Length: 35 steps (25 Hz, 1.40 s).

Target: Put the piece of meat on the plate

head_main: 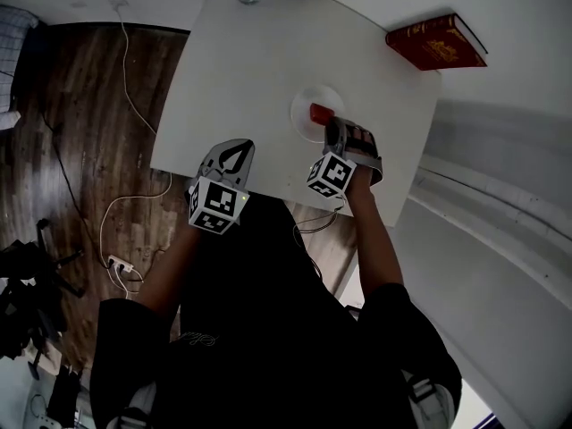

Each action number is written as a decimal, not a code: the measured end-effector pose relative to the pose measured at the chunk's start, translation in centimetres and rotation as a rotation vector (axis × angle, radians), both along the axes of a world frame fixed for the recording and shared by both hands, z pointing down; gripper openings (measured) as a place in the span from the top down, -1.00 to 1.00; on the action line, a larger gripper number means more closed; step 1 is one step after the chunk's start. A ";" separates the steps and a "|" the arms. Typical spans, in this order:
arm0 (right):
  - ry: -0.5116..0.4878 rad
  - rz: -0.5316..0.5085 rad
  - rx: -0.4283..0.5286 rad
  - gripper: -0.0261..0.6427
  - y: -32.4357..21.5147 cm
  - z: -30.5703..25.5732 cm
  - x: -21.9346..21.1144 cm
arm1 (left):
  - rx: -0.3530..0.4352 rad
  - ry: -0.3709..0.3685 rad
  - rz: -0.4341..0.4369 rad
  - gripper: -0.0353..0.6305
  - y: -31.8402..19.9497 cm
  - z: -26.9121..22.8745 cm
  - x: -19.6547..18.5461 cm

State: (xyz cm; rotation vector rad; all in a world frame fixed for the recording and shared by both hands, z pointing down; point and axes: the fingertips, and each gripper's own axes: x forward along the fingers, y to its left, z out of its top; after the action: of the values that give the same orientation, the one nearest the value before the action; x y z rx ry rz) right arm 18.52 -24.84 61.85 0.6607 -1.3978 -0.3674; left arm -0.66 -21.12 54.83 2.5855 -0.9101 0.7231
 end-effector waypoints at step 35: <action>-0.005 0.017 -0.045 0.55 -0.4 2.2 -0.4 | -0.014 -0.006 -0.056 0.89 -0.3 0.7 -2.8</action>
State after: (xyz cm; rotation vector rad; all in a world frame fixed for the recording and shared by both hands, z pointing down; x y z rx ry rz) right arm 18.11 -25.21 64.09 0.6366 -1.4008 -0.3206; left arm -3.43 -21.40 55.49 2.5363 -0.9717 0.7190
